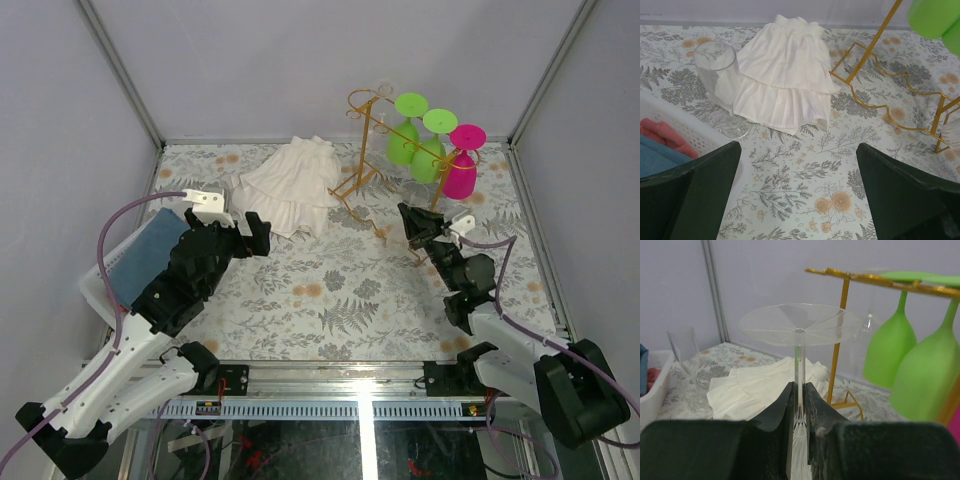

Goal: Place the wine glass upside down on the wine glass rack
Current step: Pick up the wine glass at the center of the board, then turn the wine glass upside down at the wine rack.

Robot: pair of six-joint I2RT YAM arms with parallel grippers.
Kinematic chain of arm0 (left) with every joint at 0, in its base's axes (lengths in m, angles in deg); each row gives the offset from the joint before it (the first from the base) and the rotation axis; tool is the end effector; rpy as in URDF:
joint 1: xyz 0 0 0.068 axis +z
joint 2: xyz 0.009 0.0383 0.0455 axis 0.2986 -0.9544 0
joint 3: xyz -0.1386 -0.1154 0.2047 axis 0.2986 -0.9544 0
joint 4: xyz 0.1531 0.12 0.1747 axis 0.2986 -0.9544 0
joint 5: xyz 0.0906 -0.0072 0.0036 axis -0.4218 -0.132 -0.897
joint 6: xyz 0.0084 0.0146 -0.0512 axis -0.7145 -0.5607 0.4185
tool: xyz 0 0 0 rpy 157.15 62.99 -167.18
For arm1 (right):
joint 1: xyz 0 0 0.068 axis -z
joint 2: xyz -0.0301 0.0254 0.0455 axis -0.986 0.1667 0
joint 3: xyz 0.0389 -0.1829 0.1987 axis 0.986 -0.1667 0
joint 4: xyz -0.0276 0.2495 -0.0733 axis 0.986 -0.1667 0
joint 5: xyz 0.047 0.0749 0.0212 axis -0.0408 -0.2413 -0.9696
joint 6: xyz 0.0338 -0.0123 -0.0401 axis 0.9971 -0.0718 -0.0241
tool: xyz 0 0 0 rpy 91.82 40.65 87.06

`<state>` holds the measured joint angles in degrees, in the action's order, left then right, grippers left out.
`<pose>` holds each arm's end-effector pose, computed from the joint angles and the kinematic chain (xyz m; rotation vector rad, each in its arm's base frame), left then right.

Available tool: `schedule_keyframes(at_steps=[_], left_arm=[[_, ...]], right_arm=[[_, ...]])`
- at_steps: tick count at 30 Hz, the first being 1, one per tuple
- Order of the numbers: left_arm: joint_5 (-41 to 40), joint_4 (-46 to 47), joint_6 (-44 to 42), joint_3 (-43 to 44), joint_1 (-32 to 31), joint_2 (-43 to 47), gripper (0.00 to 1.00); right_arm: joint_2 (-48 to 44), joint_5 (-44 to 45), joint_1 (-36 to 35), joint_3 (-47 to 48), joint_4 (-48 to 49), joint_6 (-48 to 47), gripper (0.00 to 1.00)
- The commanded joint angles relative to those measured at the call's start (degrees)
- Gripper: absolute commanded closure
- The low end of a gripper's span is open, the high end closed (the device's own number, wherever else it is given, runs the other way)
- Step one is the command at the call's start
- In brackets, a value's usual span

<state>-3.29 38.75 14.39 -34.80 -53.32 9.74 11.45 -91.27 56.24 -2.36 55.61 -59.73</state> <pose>0.1409 -0.0857 0.3450 0.0926 1.7786 -0.2624 0.1833 0.0870 0.2647 -0.3034 1.0629 0.5022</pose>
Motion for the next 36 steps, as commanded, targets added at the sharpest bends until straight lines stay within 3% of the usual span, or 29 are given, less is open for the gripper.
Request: schedule_keyframes(at_steps=[1,13,24,36], left_arm=[[-2.45,4.62,-2.07,-0.60,0.26,-0.06,0.00],[-2.35,4.27,-2.45,-0.40,0.48,-0.70,0.00],[-2.46,4.01,-2.28,-0.27,0.78,-1.15,0.00],[-2.36,3.83,-2.45,-0.20,1.04,-1.36,0.00]], right_arm=[[-5.87,-6.24,2.87,0.37,5.60,1.80,1.00],[-10.37,3.75,4.56,8.97,-11.01,-0.68,1.00],[-6.24,13.06,4.56,11.93,-13.64,1.78,1.00],[-2.46,15.82,4.61,12.48,-10.07,3.86,1.00]])
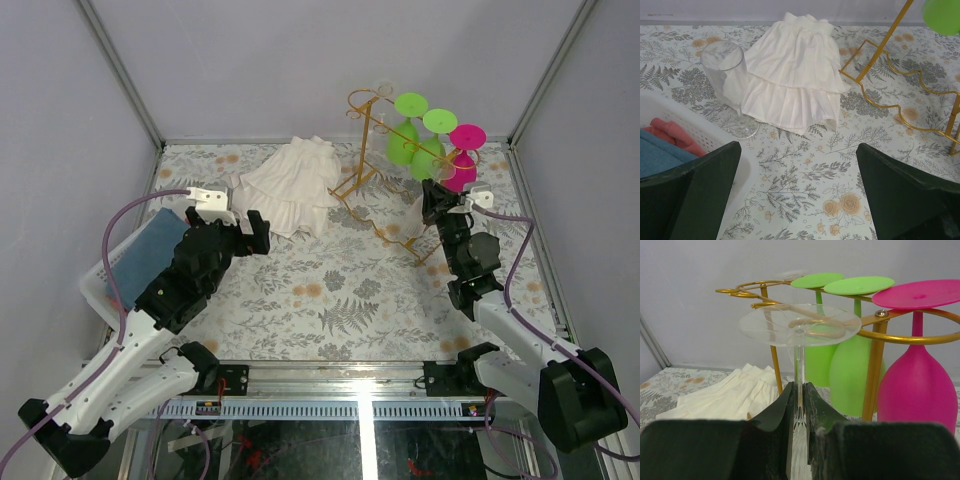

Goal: Place the wine glass upside down on the wine glass rack
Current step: Turn the wine glass upside down at the wine rack.

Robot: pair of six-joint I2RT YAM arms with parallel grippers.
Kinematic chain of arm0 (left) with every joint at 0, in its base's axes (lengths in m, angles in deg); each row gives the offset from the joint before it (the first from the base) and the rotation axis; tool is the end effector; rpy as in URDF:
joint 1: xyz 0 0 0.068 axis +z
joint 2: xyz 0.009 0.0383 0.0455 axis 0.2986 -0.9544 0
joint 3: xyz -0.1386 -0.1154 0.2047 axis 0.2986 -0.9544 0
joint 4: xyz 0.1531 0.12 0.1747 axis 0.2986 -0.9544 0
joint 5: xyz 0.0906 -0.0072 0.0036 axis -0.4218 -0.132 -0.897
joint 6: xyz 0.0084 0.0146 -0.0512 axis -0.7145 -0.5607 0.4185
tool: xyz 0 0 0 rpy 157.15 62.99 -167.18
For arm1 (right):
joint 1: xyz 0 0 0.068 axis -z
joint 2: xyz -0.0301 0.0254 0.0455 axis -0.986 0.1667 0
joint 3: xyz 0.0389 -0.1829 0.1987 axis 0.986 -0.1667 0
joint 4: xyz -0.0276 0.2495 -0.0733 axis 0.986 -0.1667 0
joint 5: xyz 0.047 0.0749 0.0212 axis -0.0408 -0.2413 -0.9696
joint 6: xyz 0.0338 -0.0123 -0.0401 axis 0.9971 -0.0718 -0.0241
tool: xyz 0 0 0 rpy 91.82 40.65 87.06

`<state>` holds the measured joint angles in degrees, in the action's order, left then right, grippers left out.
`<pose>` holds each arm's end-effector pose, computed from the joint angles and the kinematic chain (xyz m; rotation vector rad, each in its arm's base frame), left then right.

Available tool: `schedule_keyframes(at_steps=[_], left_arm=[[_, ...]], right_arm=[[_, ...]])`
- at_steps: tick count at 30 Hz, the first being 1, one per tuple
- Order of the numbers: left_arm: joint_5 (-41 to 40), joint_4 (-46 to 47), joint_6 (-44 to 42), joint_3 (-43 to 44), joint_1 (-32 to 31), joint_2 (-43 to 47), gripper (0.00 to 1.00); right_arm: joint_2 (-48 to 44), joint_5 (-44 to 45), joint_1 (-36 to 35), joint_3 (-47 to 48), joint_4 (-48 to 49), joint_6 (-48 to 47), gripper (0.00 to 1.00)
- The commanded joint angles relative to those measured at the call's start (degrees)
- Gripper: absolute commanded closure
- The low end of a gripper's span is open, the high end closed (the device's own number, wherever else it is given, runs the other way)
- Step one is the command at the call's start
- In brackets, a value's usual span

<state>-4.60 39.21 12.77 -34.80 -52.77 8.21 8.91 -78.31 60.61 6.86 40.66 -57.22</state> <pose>0.1471 -0.0872 0.3420 0.0988 1.7906 -0.2068 0.2056 0.0701 0.3002 -0.0422 1.1523 0.3425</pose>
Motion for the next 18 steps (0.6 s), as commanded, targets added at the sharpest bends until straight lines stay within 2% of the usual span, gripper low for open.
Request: schedule_keyframes(at_steps=[1,10,18], left_arm=[[-1.06,3.32,-0.83,-0.23,0.44,0.19,0.00],[-0.75,3.37,-0.83,-0.23,0.58,-0.08,0.00],[-0.67,3.28,-0.83,-0.22,0.78,-0.22,0.00]], right_arm=[[0.14,3.36,0.21,3.29,4.90,1.46,1.00],[-0.13,6.16,0.24,3.08,5.17,1.78,1.00],[0.21,4.30,0.24,4.67,3.40,1.48,1.00]])
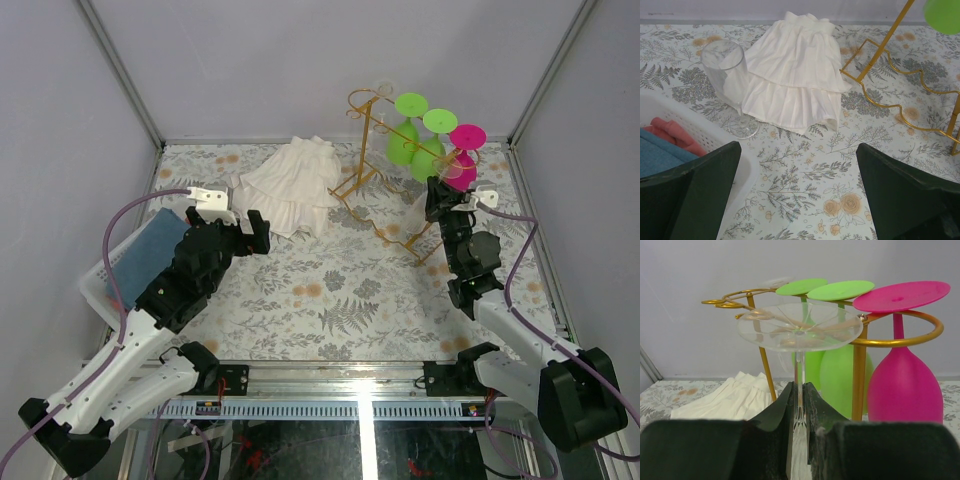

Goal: Place the wine glass upside down on the wine glass rack
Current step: Turn the wine glass upside down at the wine rack.

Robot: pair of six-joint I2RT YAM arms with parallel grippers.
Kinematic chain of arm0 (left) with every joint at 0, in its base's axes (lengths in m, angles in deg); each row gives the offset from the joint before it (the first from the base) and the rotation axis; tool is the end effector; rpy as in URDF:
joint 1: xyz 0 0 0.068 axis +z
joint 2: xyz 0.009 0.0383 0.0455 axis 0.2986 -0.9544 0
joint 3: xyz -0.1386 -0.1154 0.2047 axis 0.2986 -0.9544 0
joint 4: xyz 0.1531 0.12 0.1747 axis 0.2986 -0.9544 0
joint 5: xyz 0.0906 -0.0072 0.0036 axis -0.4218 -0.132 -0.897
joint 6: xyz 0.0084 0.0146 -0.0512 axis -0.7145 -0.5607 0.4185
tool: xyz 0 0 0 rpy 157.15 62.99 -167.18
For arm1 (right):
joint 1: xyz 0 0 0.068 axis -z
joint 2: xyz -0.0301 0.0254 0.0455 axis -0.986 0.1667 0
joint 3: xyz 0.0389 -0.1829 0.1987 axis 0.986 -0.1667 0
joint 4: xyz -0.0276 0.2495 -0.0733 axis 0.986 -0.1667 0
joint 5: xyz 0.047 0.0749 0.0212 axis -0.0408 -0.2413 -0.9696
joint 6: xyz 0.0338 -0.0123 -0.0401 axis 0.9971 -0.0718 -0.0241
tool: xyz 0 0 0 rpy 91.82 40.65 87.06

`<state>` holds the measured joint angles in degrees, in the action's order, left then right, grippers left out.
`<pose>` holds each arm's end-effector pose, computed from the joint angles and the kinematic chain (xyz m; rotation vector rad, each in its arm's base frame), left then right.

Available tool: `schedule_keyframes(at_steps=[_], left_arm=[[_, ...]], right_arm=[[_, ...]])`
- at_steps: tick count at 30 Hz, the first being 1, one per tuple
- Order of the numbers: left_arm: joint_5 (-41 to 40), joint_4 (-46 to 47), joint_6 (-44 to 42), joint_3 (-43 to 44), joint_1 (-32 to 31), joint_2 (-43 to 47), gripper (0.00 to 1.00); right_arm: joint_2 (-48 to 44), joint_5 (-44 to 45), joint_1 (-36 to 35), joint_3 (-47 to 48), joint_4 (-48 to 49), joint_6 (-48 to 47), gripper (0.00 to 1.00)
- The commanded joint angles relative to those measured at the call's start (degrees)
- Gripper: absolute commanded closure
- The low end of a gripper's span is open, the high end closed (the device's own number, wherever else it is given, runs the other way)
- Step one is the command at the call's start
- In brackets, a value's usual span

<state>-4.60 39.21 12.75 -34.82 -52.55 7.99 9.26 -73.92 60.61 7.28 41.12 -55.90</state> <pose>0.1482 -0.0872 0.3413 0.0971 1.7943 -0.2019 0.2072 0.0678 0.3021 0.0406 1.1475 0.3204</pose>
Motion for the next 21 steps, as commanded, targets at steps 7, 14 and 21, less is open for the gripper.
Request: schedule_keyframes(at_steps=[7,14,21], left_arm=[[-0.63,3.28,-0.72,-0.11,0.70,0.09,0.00],[-0.47,3.19,-0.64,0.02,0.70,-0.23,0.00],[-0.32,3.22,-0.64,0.17,0.81,-0.49,0.00]], right_arm=[[1.07,-1.68,0.20,5.73,2.25,-0.14,1.00],[1.63,0.92,0.24,5.67,1.48,0.43,1.00],[0.78,2.78,0.20,3.91,-0.62,1.96,1.00]])
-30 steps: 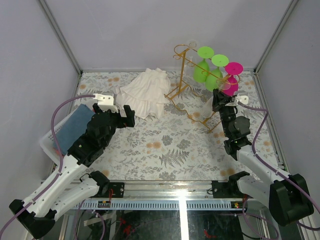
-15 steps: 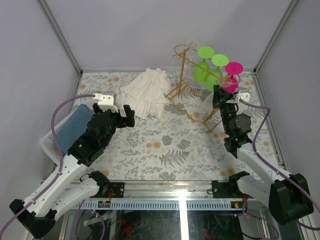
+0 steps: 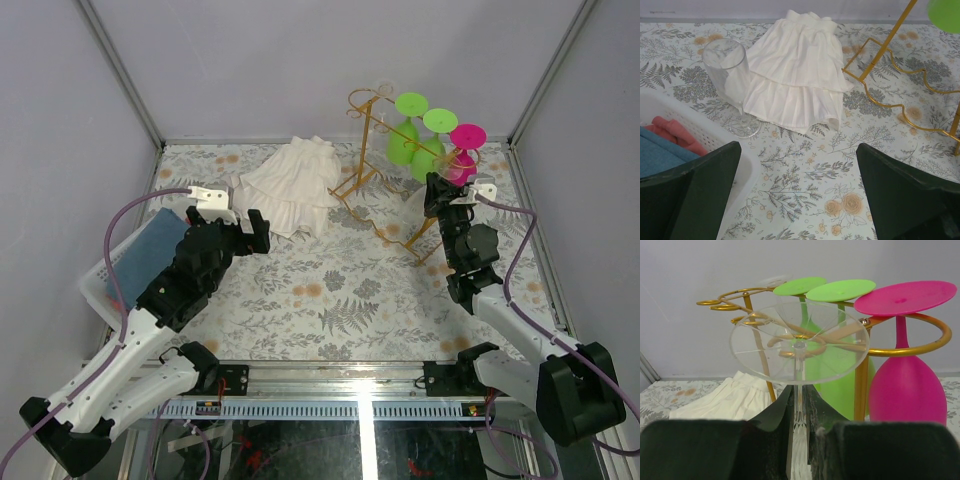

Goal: Place the wine glass upside down on the wine glass rack
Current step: Turn the wine glass upside down at the wine rack.

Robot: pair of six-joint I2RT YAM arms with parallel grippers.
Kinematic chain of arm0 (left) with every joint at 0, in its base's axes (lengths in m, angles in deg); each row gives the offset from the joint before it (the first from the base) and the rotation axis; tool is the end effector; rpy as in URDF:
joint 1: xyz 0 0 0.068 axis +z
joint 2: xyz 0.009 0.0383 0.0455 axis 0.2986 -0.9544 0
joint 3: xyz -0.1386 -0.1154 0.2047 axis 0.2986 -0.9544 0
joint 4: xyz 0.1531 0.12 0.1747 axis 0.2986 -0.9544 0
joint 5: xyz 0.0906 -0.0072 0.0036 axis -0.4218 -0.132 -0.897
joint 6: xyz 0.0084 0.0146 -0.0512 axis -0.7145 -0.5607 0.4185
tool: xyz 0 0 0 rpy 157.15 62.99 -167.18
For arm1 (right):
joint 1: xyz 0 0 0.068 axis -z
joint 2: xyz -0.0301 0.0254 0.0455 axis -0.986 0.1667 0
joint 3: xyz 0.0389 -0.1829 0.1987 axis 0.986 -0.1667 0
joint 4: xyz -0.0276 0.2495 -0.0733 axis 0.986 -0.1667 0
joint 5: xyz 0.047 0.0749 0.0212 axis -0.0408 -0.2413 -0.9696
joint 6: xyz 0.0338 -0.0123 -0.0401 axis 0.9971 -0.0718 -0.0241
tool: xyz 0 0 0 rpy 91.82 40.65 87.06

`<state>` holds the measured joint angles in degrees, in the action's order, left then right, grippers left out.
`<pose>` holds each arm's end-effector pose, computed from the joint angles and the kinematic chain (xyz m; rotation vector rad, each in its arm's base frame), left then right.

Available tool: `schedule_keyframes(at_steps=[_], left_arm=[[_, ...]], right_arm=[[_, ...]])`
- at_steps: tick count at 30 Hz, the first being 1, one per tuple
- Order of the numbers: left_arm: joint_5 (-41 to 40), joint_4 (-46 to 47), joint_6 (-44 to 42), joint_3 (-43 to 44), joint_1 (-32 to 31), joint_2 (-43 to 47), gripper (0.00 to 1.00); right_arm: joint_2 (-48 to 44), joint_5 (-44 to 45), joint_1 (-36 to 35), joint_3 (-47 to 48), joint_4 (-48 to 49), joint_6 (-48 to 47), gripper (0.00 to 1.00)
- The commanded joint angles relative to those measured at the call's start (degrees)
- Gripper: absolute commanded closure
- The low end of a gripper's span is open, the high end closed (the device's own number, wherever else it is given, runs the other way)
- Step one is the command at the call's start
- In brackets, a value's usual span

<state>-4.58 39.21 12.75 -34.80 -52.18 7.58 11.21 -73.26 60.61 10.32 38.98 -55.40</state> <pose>0.1500 -0.0871 0.3403 0.0939 1.8005 -0.1946 0.2167 0.0708 0.3094 0.0533 1.1659 0.3180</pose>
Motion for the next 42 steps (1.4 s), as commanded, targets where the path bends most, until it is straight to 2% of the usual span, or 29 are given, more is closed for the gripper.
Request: schedule_keyframes(at_steps=[1,20,26,31,42], left_arm=[[-0.22,3.20,-0.64,0.17,0.40,-0.10,0.00],[0.17,3.02,-0.28,0.19,0.53,-0.22,0.00],[0.33,2.95,-0.28,0.37,0.50,-0.42,0.00],[0.34,2.93,-0.28,0.32,0.51,-0.39,0.00],[0.15,2.76,-0.19,0.41,0.61,-0.32,0.00]], right_arm=[[-1.42,2.15,0.20,0.54,1.18,1.63,1.00],[-8.76,2.81,0.23,-4.61,-0.93,-0.04,0.99],[-10.00,-5.83,0.19,-4.38,0.16,-2.51,0.98],[-7.61,-11.72,0.24,-0.57,-1.55,-2.10,0.97],[-2.11,-5.77,0.23,4.36,-1.56,-0.12,1.00]])
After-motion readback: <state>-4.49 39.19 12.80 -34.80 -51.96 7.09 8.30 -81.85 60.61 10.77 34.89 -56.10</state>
